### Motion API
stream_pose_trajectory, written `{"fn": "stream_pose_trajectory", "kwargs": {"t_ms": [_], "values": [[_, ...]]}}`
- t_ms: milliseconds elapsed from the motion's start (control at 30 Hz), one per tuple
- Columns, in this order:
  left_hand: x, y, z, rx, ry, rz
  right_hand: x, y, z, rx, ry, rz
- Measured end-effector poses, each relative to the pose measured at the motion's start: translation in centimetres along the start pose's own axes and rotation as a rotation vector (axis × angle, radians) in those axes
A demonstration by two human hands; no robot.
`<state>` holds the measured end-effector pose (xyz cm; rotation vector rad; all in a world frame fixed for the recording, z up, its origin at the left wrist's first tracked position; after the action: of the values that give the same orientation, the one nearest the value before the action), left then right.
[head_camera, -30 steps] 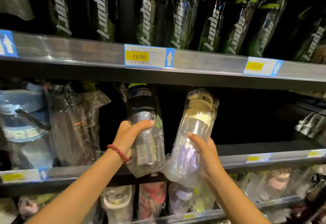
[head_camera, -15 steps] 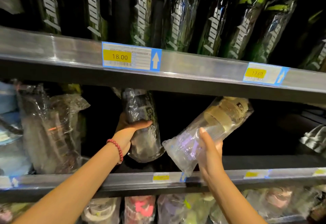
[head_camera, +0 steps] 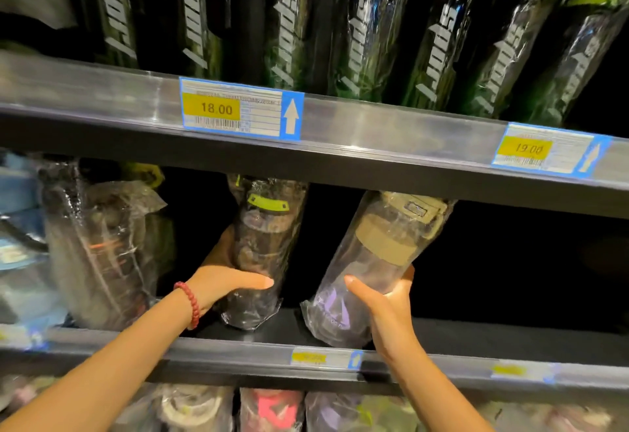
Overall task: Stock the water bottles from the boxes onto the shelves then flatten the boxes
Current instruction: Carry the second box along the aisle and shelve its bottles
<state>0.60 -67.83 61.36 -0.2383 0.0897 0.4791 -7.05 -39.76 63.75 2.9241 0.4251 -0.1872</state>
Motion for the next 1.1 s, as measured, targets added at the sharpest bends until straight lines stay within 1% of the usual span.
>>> {"fn": "stream_pose_trajectory", "kwargs": {"t_ms": [67,167,367,467,567,667,800,900,967,1033,1100], "values": [[1.6,-0.2,1.4,-0.035,0.020,0.028,0.1,0.6,-0.7,0.064,-0.014,0.012],[3.4,0.1,3.3,-0.020,0.017,0.041,-0.2,1.1,-0.9,0.149,-0.083,0.006],[4.4,-0.5,4.9,-0.102,0.029,0.100,-0.8,2.6,0.0,0.274,-0.012,-0.044],[4.7,-0.9,4.9,-0.127,0.036,0.116,-1.3,4.0,1.4,0.355,0.015,-0.116],[5.0,-1.4,4.0,-0.124,0.011,0.146,-0.9,5.5,1.4,0.432,-0.038,-0.171],[5.6,-1.4,3.0,-0.127,-0.043,0.131,-0.4,6.1,1.3,0.442,-0.054,-0.175],[6.2,-1.0,2.8,-0.208,-0.065,0.111,-0.1,5.8,1.0,0.498,-0.068,-0.205],[6.9,-0.5,3.1,-0.319,-0.047,0.083,0.8,5.5,0.3,0.606,-0.135,-0.245],[7.1,-0.8,3.1,-0.354,-0.041,0.126,1.1,5.3,0.5,0.663,-0.153,-0.272],[7.1,-1.1,3.0,-0.387,-0.052,0.160,1.0,5.3,1.0,0.717,-0.134,-0.280],[7.0,-1.1,3.0,-0.407,-0.051,0.161,0.7,5.5,1.4,0.757,-0.107,-0.277]]}}
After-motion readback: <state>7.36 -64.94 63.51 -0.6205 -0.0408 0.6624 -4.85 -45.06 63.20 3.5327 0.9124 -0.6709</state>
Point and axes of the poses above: each hand's wrist, its own x-axis away from the middle knuckle, its own y-axis out of the palm, z = x × y, the point moved 10 cm from there along -x, towards the middle knuckle, and after that the axes turned 3 degrees about y, right-handed, at the moved point
